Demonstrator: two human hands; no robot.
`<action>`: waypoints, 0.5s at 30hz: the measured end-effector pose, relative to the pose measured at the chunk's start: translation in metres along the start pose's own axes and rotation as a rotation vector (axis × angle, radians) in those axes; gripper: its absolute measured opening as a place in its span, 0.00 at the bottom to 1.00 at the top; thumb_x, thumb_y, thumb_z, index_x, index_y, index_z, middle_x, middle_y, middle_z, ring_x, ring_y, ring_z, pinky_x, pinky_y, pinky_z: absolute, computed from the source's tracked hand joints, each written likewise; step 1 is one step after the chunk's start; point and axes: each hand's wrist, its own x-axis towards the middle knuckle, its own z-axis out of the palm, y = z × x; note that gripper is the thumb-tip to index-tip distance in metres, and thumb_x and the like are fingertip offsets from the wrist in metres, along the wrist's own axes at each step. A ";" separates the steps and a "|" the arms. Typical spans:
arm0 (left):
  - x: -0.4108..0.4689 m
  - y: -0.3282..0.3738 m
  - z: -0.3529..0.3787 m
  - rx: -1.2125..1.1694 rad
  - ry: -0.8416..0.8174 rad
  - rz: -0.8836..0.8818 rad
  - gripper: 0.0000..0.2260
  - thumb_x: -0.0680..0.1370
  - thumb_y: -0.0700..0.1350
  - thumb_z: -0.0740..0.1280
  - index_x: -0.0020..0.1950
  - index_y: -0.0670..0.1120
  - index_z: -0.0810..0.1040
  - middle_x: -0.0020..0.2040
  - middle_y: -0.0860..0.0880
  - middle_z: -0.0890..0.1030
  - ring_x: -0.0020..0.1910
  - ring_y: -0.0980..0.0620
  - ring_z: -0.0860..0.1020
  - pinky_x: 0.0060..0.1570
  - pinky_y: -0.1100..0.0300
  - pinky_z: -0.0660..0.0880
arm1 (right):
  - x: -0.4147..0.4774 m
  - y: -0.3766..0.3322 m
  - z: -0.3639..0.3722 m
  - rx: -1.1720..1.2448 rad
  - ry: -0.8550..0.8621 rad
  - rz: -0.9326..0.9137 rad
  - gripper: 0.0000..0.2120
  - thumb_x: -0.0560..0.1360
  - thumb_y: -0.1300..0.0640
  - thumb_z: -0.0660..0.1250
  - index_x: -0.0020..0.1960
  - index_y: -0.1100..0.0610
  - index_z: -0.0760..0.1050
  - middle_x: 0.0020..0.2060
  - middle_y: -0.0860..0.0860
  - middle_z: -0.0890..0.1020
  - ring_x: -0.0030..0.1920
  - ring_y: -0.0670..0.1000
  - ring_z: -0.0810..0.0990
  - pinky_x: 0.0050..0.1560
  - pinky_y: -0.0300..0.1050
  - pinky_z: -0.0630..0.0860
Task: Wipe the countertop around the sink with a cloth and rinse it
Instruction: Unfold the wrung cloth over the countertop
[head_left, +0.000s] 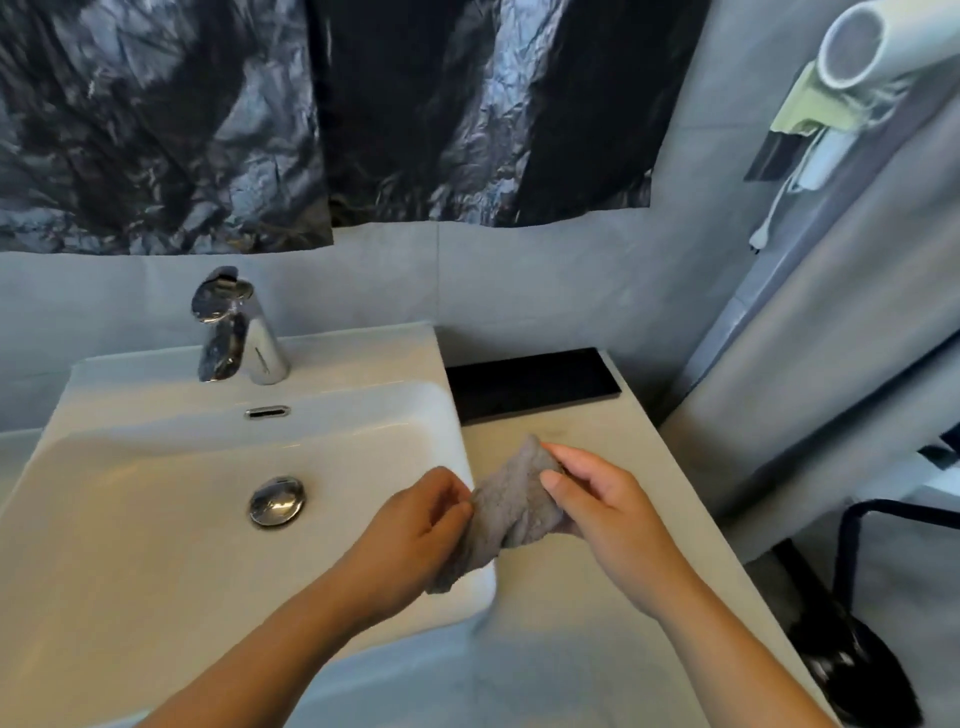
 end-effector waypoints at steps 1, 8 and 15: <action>0.010 0.008 0.013 0.024 0.029 0.004 0.06 0.81 0.46 0.57 0.45 0.51 0.72 0.36 0.49 0.79 0.32 0.57 0.75 0.32 0.66 0.71 | 0.004 0.004 -0.016 -0.007 -0.020 0.018 0.15 0.80 0.59 0.60 0.65 0.52 0.74 0.56 0.48 0.82 0.55 0.47 0.81 0.51 0.46 0.80; 0.065 0.031 0.069 0.205 0.191 0.104 0.07 0.82 0.47 0.54 0.46 0.52 0.69 0.39 0.54 0.77 0.37 0.57 0.75 0.34 0.66 0.72 | 0.033 0.028 -0.084 -0.126 0.014 -0.065 0.17 0.80 0.58 0.61 0.67 0.51 0.72 0.58 0.45 0.80 0.58 0.44 0.78 0.54 0.43 0.80; 0.144 0.038 0.085 0.137 0.031 -0.025 0.09 0.80 0.51 0.60 0.46 0.49 0.76 0.41 0.51 0.80 0.41 0.54 0.78 0.42 0.61 0.77 | 0.088 0.065 -0.124 0.035 0.120 0.032 0.15 0.80 0.63 0.60 0.63 0.53 0.76 0.54 0.50 0.82 0.55 0.50 0.81 0.49 0.49 0.82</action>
